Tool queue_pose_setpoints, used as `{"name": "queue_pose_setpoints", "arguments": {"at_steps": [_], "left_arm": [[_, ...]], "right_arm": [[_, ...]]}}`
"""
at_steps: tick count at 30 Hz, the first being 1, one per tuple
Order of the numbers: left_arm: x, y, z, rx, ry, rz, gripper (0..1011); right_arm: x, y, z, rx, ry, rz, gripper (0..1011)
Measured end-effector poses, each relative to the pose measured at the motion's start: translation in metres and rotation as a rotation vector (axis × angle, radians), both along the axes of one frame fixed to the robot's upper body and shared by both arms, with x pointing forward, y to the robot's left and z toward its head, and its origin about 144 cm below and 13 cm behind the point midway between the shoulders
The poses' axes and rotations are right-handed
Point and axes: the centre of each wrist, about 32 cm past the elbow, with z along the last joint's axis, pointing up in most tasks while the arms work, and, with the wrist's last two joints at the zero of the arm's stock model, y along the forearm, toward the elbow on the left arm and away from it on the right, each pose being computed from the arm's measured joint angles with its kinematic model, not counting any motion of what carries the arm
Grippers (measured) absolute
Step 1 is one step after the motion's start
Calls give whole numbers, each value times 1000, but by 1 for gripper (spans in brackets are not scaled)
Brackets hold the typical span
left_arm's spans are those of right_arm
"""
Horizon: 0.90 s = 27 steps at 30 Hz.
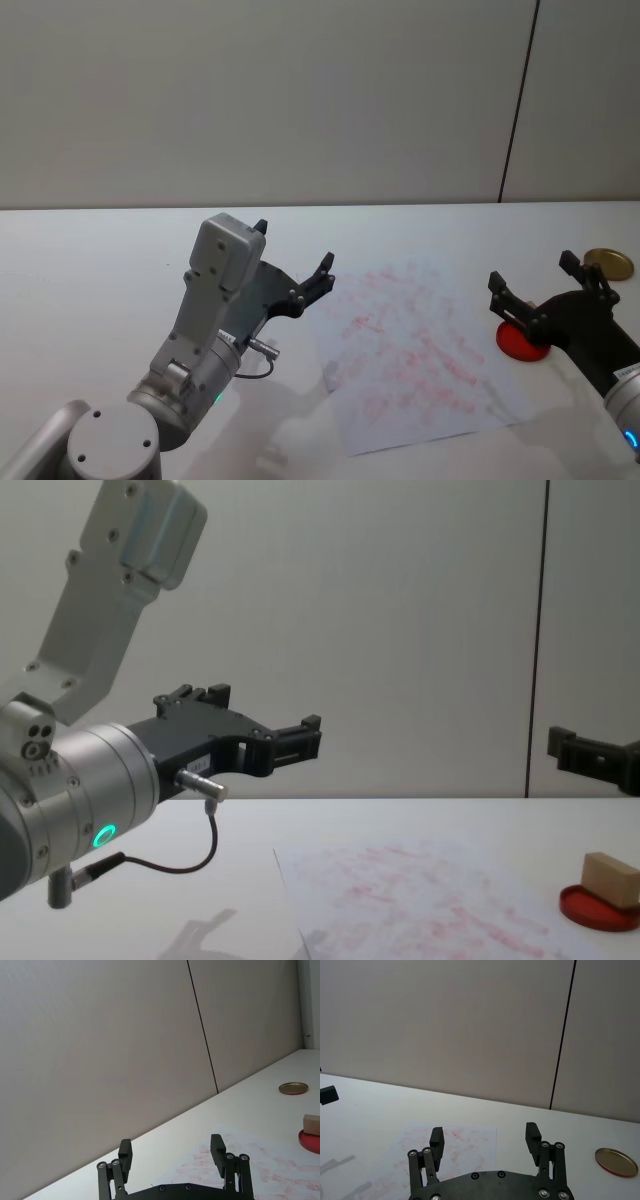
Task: Use the one hand to pick up the stamp and affix it onto the A4 paper.
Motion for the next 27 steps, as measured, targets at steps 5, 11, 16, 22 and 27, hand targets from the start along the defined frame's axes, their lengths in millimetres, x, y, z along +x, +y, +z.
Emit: {"name": "queue_pose_setpoints", "arguments": {"at_steps": [5,11,16,22,27], "left_arm": [[0,0,0,0,0,0,993],[0,0,0,0,0,0,993],[0,0,0,0,0,0,993],[0,0,0,0,0,0,993],[0,0,0,0,0,0,993]], "right_arm": [[0,0,0,0,0,0,1001],[0,0,0,0,0,0,1001],[0,0,0,0,0,0,1001],[0,0,0,0,0,0,1001],[0,0,0,0,0,0,1001]]}}
